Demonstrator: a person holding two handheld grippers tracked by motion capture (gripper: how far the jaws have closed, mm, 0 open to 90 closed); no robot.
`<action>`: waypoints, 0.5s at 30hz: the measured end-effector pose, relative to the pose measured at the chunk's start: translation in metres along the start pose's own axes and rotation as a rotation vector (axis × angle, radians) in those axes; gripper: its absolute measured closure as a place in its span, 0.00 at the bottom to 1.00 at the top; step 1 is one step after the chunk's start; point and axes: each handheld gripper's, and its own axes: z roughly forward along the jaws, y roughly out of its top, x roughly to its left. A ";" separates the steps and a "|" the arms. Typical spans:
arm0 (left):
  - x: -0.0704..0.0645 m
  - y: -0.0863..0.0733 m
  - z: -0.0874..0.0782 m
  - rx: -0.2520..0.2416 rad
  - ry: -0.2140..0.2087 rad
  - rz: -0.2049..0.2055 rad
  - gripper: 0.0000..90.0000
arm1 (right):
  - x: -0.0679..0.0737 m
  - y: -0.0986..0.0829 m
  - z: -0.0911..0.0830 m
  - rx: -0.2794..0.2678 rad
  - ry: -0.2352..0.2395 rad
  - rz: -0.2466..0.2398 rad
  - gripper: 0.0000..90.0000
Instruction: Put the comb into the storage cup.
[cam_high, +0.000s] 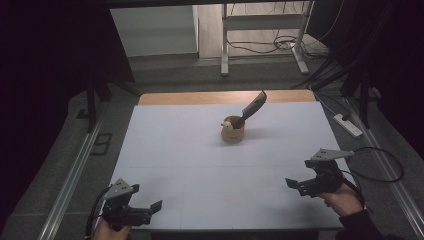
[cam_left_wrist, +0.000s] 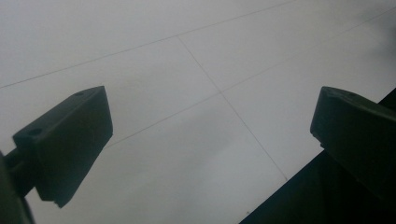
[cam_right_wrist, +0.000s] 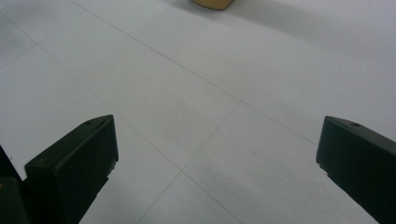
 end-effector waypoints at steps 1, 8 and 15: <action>0.000 0.000 0.000 0.000 0.000 0.000 0.00 | 0.000 -0.002 -0.001 0.002 -0.002 0.003 0.00; 0.000 0.000 0.000 -0.001 0.001 -0.003 0.00 | -0.003 -0.012 -0.011 0.000 -0.020 0.010 0.00; 0.000 0.000 0.000 -0.002 0.003 -0.005 0.00 | -0.006 -0.023 -0.020 0.005 -0.044 0.023 0.00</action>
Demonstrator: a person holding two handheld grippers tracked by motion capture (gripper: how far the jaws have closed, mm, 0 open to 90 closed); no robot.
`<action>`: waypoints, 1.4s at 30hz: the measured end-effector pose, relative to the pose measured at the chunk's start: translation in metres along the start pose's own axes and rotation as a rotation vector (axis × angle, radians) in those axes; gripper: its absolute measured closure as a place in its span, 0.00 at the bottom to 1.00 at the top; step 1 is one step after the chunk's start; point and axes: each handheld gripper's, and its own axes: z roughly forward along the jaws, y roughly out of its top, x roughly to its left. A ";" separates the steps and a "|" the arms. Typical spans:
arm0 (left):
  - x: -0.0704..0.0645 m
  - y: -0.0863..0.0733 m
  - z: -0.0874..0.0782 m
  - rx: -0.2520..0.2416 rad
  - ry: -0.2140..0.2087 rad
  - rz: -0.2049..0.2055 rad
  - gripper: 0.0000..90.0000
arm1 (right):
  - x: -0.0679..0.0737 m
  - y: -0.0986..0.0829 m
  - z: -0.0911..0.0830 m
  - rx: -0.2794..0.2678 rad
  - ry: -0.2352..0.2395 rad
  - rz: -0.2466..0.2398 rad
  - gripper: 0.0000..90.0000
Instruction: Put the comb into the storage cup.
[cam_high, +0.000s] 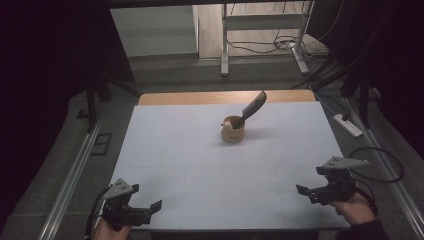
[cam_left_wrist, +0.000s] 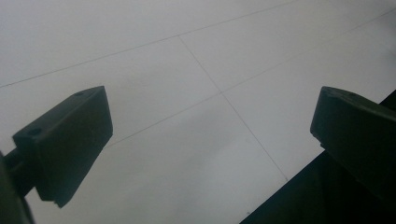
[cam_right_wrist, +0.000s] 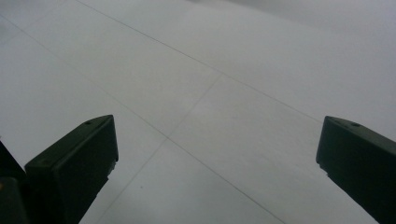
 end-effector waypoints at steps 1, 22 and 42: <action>0.000 0.000 0.000 0.000 0.000 0.000 0.00 | -0.001 -0.002 -0.002 -0.001 -0.004 0.004 0.00; 0.001 0.000 -0.001 -0.003 0.003 -0.006 0.00 | -0.007 -0.027 -0.026 0.003 -0.082 0.041 0.00; 0.001 -0.001 -0.002 -0.005 0.007 -0.002 0.00 | -0.010 -0.042 -0.034 0.093 -0.176 0.062 0.00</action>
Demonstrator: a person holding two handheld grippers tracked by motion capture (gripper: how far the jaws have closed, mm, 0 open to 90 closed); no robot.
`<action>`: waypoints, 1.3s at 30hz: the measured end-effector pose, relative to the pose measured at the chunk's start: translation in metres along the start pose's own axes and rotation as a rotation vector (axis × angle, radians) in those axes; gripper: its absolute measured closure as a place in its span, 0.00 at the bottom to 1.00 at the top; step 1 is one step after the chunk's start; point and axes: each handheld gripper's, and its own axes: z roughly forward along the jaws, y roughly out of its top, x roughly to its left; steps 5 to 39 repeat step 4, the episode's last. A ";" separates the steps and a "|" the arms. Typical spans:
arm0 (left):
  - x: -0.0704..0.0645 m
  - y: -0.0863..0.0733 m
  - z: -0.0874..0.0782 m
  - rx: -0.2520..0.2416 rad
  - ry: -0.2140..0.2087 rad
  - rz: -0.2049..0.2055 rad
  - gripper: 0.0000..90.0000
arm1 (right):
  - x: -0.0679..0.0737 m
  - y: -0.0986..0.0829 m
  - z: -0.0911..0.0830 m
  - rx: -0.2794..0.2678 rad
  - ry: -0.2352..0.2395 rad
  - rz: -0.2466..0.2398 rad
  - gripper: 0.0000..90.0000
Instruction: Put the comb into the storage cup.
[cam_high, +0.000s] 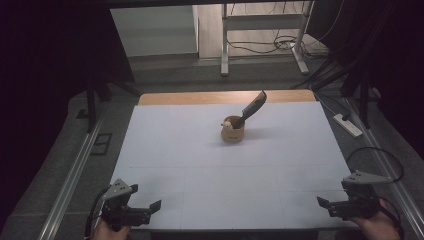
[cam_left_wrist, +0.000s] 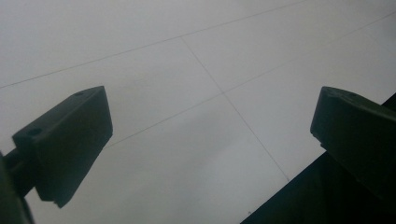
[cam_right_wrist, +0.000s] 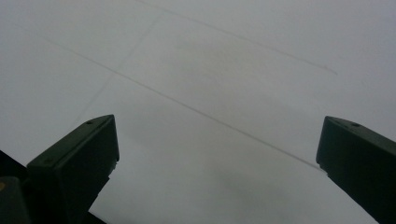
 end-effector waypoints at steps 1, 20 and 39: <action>0.000 0.000 0.000 0.000 0.000 0.000 0.00 | 0.000 -0.001 0.000 0.014 -0.010 -0.001 0.00; 0.000 0.000 0.000 -0.001 0.000 -0.001 0.00 | 0.000 -0.001 0.001 0.028 -0.017 -0.006 0.00; 0.000 0.000 0.000 -0.001 0.000 -0.001 0.00 | 0.000 -0.001 0.001 0.028 -0.017 -0.006 0.00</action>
